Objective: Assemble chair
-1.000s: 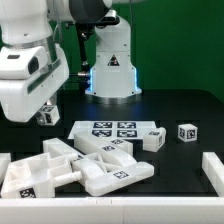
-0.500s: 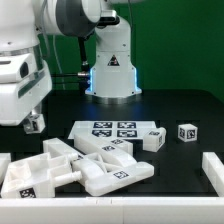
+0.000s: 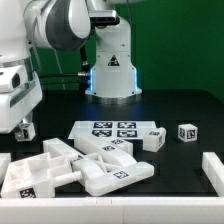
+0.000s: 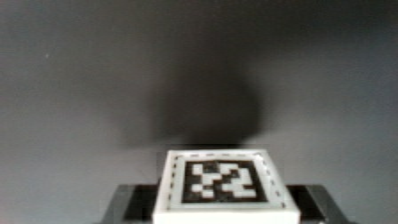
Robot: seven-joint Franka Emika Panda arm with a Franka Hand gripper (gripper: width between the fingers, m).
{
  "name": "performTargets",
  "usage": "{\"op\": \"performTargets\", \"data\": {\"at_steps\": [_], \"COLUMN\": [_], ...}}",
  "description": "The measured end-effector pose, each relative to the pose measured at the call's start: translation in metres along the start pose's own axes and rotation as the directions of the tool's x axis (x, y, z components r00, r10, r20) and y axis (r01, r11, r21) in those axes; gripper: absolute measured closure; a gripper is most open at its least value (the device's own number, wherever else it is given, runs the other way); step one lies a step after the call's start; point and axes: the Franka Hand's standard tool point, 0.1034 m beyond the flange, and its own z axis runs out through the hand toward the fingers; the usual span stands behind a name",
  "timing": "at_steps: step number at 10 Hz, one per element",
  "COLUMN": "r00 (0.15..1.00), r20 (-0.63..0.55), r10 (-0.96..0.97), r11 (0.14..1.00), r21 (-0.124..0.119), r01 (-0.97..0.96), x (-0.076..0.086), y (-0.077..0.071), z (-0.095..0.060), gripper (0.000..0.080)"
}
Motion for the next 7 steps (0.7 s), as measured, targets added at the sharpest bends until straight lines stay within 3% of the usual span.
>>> {"op": "performTargets", "data": {"at_steps": [2, 5, 6, 7], "r00": [0.999, 0.999, 0.999, 0.999], "r20": [-0.01, -0.011, -0.011, -0.011], "r10": [0.033, 0.043, 0.043, 0.043], "r11": [0.999, 0.999, 0.999, 0.999], "r21": [0.007, 0.006, 0.006, 0.006], "r01": [-0.033, -0.043, -0.043, -0.043], "x": [0.013, 0.0124, 0.0123, 0.0123], "y": [0.0043, 0.0048, 0.0048, 0.0047], "z": [0.0059, 0.0058, 0.0059, 0.0059], "gripper": [0.0534, 0.0534, 0.0472, 0.0472]}}
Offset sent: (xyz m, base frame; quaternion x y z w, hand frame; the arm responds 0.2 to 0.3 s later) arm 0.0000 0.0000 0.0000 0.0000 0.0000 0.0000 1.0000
